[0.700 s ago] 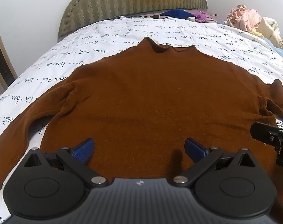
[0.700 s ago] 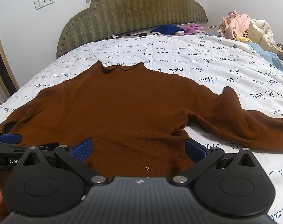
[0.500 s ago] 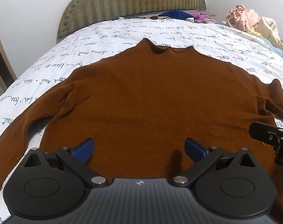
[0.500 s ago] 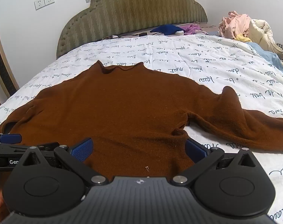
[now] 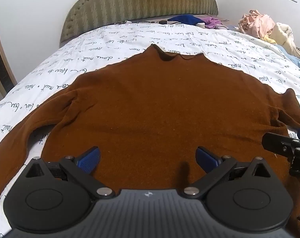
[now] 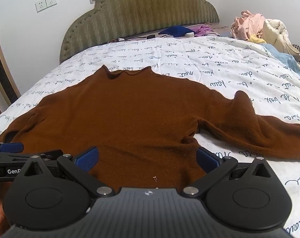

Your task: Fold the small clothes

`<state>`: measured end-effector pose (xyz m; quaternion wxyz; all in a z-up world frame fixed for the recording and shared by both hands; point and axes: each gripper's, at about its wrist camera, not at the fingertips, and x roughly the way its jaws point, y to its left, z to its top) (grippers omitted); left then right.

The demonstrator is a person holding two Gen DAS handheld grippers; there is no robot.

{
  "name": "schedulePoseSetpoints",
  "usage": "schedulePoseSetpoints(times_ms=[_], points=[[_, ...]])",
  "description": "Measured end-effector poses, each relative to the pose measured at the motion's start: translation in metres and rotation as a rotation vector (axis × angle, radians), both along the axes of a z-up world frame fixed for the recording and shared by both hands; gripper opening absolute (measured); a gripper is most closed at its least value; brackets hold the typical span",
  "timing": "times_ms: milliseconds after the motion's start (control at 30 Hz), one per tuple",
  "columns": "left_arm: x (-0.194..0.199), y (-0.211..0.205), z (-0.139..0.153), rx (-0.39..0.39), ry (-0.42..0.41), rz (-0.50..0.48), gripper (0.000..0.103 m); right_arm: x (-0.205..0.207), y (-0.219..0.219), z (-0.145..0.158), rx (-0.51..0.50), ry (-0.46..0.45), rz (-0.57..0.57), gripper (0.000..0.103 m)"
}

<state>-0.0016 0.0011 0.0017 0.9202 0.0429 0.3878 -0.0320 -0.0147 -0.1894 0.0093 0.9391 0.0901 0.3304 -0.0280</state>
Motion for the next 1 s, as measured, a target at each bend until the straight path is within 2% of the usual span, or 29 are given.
schedulePoseSetpoints(times_ms=[1000], points=[[0.0001, -0.0084, -0.0042, 0.030, 0.005, -0.019, 0.103, -0.0035, -0.0047, 0.0013, 0.020, -0.029, -0.002, 0.103]])
